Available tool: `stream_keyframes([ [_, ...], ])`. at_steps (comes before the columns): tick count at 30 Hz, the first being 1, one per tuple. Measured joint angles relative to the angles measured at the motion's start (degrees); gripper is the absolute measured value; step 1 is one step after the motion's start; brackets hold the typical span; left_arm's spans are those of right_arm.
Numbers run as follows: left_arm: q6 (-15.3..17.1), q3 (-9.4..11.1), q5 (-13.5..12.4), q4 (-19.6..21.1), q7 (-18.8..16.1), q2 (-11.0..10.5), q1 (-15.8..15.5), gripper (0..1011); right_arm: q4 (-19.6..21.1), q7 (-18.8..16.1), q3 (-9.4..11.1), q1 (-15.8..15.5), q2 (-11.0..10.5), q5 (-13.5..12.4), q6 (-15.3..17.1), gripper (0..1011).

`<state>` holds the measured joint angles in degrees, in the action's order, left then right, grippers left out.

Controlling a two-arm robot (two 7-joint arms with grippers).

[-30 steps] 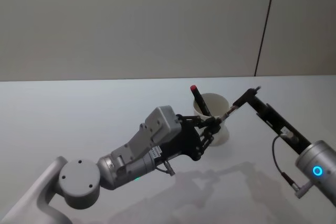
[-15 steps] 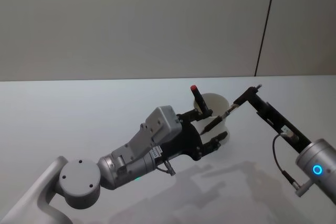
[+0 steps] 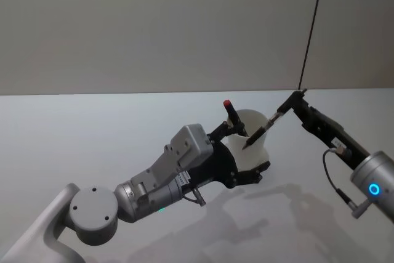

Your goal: Place the pen into the pen holder.

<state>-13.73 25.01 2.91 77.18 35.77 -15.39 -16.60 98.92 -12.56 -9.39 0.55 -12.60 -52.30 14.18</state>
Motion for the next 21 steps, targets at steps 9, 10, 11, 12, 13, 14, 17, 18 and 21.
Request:
stream_keyframes([
  [9, -0.01, 0.00, 0.03, 0.00, -0.02, 0.00, 0.00, 1003, -3.18, -5.05, 0.10, 3.87, -0.91, 5.05, -1.47, 125],
  [10, -0.01, 0.00, 0.03, 0.00, -0.02, 0.00, 0.00, 1003, -3.50, -5.50, 0.11, 4.24, -0.96, 5.65, -1.66, 125],
  [11, -0.01, 0.00, 0.03, 0.00, -0.02, 0.00, 0.00, 1003, -3.85, -6.16, 0.11, 4.64, -1.01, 6.07, -1.78, 125],
  [12, -0.01, 0.00, 0.03, 0.00, -0.02, 0.00, 0.00, 1003, -4.32, -6.67, 0.11, 5.16, -1.09, 6.53, -1.90, 125],
  [13, -0.01, 0.00, 0.03, 0.00, -0.02, 0.00, 0.00, 1003, -5.04, -7.73, 0.11, 5.95, -1.16, 7.41, -2.15, 124],
  [14, -0.01, 0.00, 0.03, 0.00, -0.02, 0.00, 0.00, 1003, -5.45, -8.28, 0.11, 6.36, -1.20, 7.99, -2.31, 124],
  [17, -0.01, 0.00, 0.03, 0.00, -0.02, 0.00, 0.00, 1003, -7.36, -10.72, 0.09, 8.26, -1.31, 9.70, -2.72, 124],
  [18, -0.01, 0.00, 0.03, 0.00, -0.02, 0.00, 0.00, 1003, -7.83, -11.29, 0.08, 8.72, -1.33, 10.22, -2.81, 125],
  [21, -0.01, 0.00, 0.03, 0.00, -0.02, 0.00, 0.00, 1003, -9.84, -13.87, 0.03, 10.61, -1.37, 11.66, -3.04, 124],
])
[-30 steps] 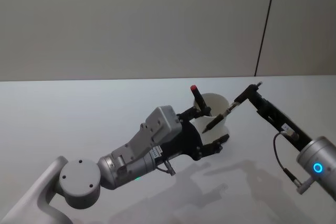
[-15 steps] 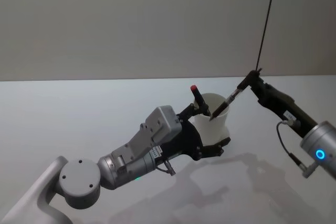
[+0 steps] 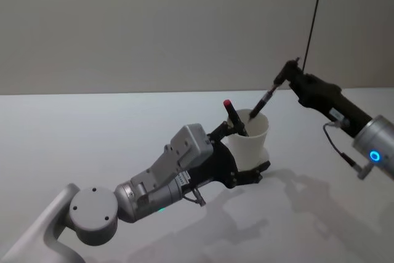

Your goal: Place the pen into the pen holder.

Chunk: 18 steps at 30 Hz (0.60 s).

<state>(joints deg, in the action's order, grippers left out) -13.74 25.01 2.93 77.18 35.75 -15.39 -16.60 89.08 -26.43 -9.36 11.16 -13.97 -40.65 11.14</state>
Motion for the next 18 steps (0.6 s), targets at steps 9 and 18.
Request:
stream_keyframes([
  [9, 0.01, 0.00, 0.00, 0.00, 0.00, 0.00, 0.00, 1003, -7.77, -7.83, -0.18, 6.44, 0.14, 3.64, -0.60, 125],
  [18, 0.01, 0.00, -0.01, 0.00, 0.00, 0.00, 0.00, 1003, -15.08, -14.61, -0.48, 11.86, 0.51, 6.34, -1.39, 125],
])
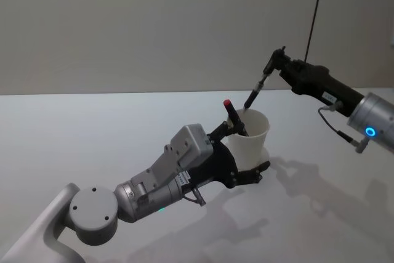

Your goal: Place the pen into the pen holder.

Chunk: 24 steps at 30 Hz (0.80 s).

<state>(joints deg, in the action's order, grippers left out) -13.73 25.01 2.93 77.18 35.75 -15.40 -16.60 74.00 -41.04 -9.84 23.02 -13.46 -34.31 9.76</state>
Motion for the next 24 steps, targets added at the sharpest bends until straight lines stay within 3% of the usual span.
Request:
stream_keyframes([
  [13, 0.00, 0.00, 0.00, 0.00, 0.00, 0.01, 0.00, 1003, -9.04, -5.69, -0.63, 6.02, 0.62, 2.97, -0.94, 124],
  [24, 0.00, 0.00, 0.00, 0.00, 0.00, 0.01, 0.00, 1003, -14.24, -7.38, -1.46, 8.76, 1.03, 5.88, -3.16, 125],
])
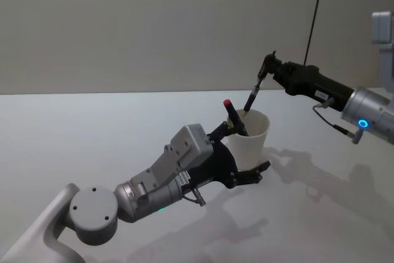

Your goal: Place the pen into the pen holder.

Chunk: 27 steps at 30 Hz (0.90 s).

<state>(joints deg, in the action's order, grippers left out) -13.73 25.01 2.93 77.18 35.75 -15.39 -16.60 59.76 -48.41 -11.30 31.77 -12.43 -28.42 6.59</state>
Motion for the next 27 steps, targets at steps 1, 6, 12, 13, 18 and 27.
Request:
stream_keyframes([
  [1, 0.00, 0.00, 0.00, 0.00, 0.00, 0.00, 0.00, 1003, -0.42, -0.08, -0.09, 0.17, 0.03, 0.16, -0.15, 125],
  [6, 0.00, 0.00, 0.00, 0.00, 0.00, 0.00, 0.00, 1003, -2.35, -0.36, -0.57, 0.83, 0.17, 1.54, -1.42, 124],
  [12, 0.00, 0.00, 0.00, 0.00, 0.00, 0.00, 0.00, 1003, -4.10, -0.49, -1.17, 1.17, 0.28, 2.89, -2.71, 124],
  [13, 0.00, 0.00, 0.00, 0.00, 0.00, 0.00, 0.00, 1003, -4.31, -0.49, -1.27, 1.19, 0.30, 3.03, -2.84, 124],
  [18, 0.00, 0.00, 0.00, 0.00, 0.00, 0.00, 0.00, 1003, -5.15, -0.49, -1.72, 1.22, 0.35, 3.79, -3.52, 124],
  [27, 0.00, 0.00, 0.00, 0.00, 0.00, 0.00, 0.00, 1003, -5.96, -0.20, -2.54, 1.07, 0.47, 4.50, -4.22, 142],
])
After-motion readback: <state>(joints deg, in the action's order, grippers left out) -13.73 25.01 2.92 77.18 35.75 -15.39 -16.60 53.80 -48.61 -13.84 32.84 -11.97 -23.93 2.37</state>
